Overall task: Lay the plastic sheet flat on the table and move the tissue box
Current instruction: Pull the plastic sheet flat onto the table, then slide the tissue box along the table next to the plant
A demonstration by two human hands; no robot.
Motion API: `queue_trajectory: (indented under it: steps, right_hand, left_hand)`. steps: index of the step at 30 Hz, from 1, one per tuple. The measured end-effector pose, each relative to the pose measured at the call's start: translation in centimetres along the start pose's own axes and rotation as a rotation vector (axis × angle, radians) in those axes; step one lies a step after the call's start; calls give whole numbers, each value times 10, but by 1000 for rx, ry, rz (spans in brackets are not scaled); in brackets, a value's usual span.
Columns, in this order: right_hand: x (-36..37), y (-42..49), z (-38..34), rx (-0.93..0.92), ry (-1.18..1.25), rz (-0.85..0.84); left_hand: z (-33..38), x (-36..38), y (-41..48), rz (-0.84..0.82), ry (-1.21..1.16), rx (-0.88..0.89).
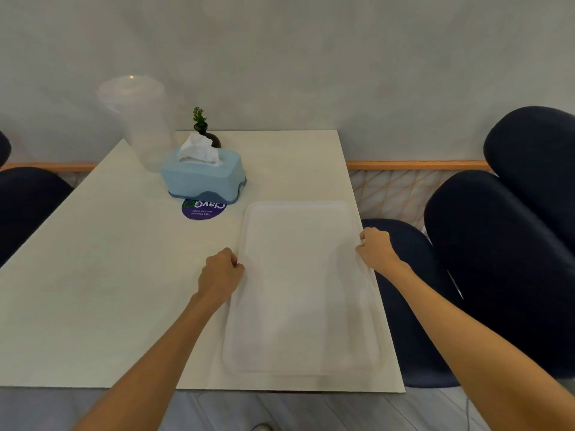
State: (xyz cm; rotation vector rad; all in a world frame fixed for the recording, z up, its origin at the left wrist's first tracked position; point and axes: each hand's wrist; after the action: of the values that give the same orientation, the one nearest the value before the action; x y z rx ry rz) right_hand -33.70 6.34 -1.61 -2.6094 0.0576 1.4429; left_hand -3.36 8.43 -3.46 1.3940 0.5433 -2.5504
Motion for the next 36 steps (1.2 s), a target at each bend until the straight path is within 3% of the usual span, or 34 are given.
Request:
queue_trajectory:
  steps: [3, 8, 12, 14, 16, 21, 24, 29, 36]
  right_hand:
    - [-4, 1, 0, 17, -19, -45]
    - [-16, -3, -23, -41, -133, 22]
    - [-23, 6, -47, -169, -46, -9]
    - [9, 56, -119, -235, 31, -12]
    - [6, 55, -135, -287, 84, -23]
    - [29, 77, -166, -228, 352, -60]
    - [51, 106, -208, -132, 490, -33]
    - [87, 137, -251, 26, 584, -50]
    - [112, 156, -260, 101, 694, -57]
  left_hand:
    - [-1, -2, -2, -6, 23, 9]
    - [-4, -15, 2, -35, 63, -3]
    - [1, -35, 12, -31, 33, 11]
    - [-21, -84, 80, 27, -34, -18]
    - [-18, -95, 91, 28, -94, -5]
    - [-20, -116, 134, 121, -283, 46]
    - [-21, -139, 184, 172, -455, -21]
    - [-22, -152, 245, 9, -680, -222]
    - [-28, -136, 275, -224, -796, -190]
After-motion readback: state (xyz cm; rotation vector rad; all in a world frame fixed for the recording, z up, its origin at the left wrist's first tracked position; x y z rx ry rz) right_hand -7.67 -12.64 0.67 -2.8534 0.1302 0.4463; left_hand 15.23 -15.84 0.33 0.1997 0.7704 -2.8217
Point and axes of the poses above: each hand's wrist, its own y-axis towards the middle knuckle, its own x-axis out of the palm, z = x × y, and after that the axes turned 8 degrees about -x, right-handed
